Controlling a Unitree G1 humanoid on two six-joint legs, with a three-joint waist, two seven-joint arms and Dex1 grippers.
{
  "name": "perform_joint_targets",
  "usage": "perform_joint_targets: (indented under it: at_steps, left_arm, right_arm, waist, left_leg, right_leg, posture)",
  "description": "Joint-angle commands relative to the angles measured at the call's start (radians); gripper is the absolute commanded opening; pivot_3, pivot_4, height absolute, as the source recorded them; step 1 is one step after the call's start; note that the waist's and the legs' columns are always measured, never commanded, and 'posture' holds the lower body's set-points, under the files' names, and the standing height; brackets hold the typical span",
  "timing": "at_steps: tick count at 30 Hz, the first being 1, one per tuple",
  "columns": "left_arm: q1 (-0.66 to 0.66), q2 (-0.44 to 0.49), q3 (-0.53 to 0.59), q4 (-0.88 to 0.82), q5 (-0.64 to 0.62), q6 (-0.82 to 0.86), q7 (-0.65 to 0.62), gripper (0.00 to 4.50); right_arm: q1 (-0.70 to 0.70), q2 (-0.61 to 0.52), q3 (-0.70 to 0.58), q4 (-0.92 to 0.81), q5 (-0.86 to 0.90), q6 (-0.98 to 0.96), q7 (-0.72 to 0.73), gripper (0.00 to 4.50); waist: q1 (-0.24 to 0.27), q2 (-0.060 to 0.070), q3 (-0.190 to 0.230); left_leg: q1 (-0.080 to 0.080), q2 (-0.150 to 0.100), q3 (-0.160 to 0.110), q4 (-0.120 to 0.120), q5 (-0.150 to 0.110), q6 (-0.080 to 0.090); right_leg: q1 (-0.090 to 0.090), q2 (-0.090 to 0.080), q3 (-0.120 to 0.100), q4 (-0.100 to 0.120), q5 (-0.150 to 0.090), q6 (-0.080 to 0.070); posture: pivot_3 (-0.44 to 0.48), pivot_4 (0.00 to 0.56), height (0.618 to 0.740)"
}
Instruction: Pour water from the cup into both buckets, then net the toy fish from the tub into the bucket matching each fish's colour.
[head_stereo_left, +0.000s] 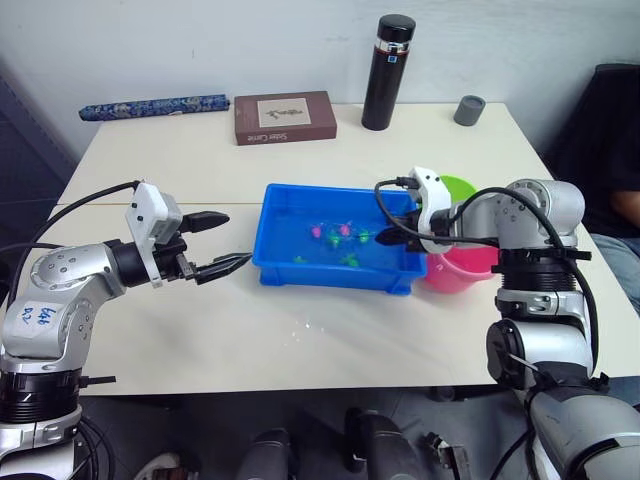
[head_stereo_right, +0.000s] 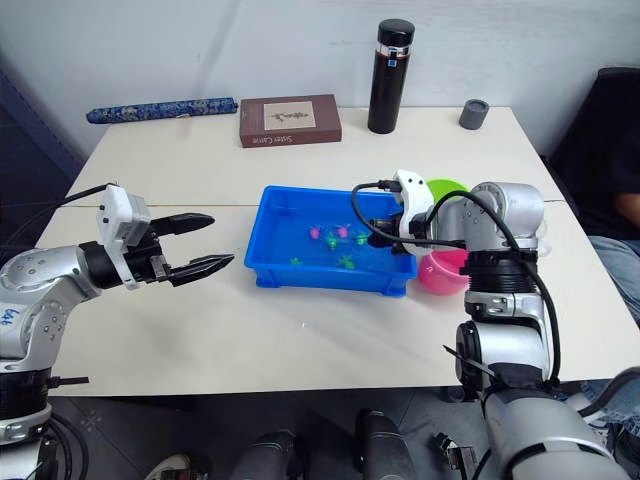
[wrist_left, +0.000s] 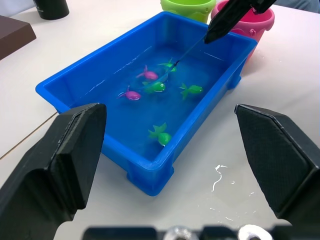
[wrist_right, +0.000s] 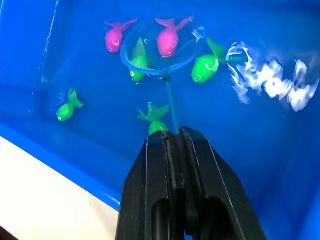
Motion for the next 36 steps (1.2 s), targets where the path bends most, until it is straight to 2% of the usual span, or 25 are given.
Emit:
perform_joint_targets:
  at_steps: [1,10,18,21,26,30,36]
  left_arm:
    - [-0.014,0.022,0.022,-0.021,-0.018,-0.010,-0.008,4.43]
    - [-0.065,0.018,-0.014,0.030,0.000,-0.043,-0.041,4.43]
    - [-0.097,0.020,-0.049,0.071,0.015,-0.073,-0.078,4.43]
    - [-0.110,0.017,-0.075,0.076,0.028,-0.095,-0.097,4.43]
    - [-0.134,0.007,-0.107,0.081,0.030,-0.112,-0.127,4.43]
    - [-0.165,-0.011,-0.133,0.110,0.031,-0.149,-0.168,4.43]
    - [-0.261,-0.043,-0.184,0.213,0.055,-0.191,-0.216,4.43]
  right_arm:
    - [0.033,-0.054,0.011,-0.135,0.031,-0.018,0.056,0.00]
    - [0.177,-0.165,0.070,-0.336,0.047,-0.115,0.155,0.00]
    - [0.258,-0.195,0.047,-0.414,0.061,-0.170,0.198,0.00]
    - [0.322,-0.244,0.024,-0.473,0.082,-0.204,0.248,0.00]
    - [0.441,-0.324,-0.048,-0.564,0.133,-0.243,0.316,0.00]
    - [0.590,-0.388,-0.186,-0.652,0.146,-0.371,0.374,0.00]
    - [0.728,-0.479,-0.374,-0.676,0.149,-0.479,0.424,0.00]
  waist:
    - [0.002,0.000,0.000]
    - [0.003,0.000,0.000]
    - [0.003,0.000,0.000]
    - [0.010,0.000,0.000]
    - [0.027,0.000,0.000]
    - [0.037,0.000,0.000]
    - [0.042,0.000,0.000]
  left_leg:
    - [-0.001,0.000,0.000,0.000,0.000,0.000]
    - [-0.009,0.000,0.001,0.001,0.000,0.000]
    - [-0.009,0.000,0.002,0.001,0.001,-0.001]
    - [-0.009,0.000,0.001,0.001,0.001,-0.001]
    - [-0.010,-0.001,0.001,0.001,0.001,-0.001]
    - [-0.009,-0.001,0.001,0.002,0.001,0.000]
    - [-0.008,-0.001,0.002,0.002,0.001,0.000]
  right_leg:
    - [-0.001,0.000,0.000,0.000,0.000,0.000]
    - [-0.009,0.000,0.000,0.002,0.000,0.000]
    - [-0.010,0.000,0.001,0.002,0.000,0.000]
    - [-0.010,0.000,0.001,0.002,0.000,0.000]
    - [-0.010,0.000,0.000,0.001,0.000,0.000]
    - [-0.009,0.000,0.000,0.001,0.000,0.000]
    - [-0.008,0.001,0.001,0.002,0.001,0.001]
  posture:
    - [0.000,0.150,0.740]
    - [0.000,0.150,0.740]
    - [0.000,0.150,0.740]
    - [0.000,0.150,0.740]
    - [0.000,0.150,0.740]
    - [0.000,0.150,0.740]
    - [0.000,0.150,0.740]
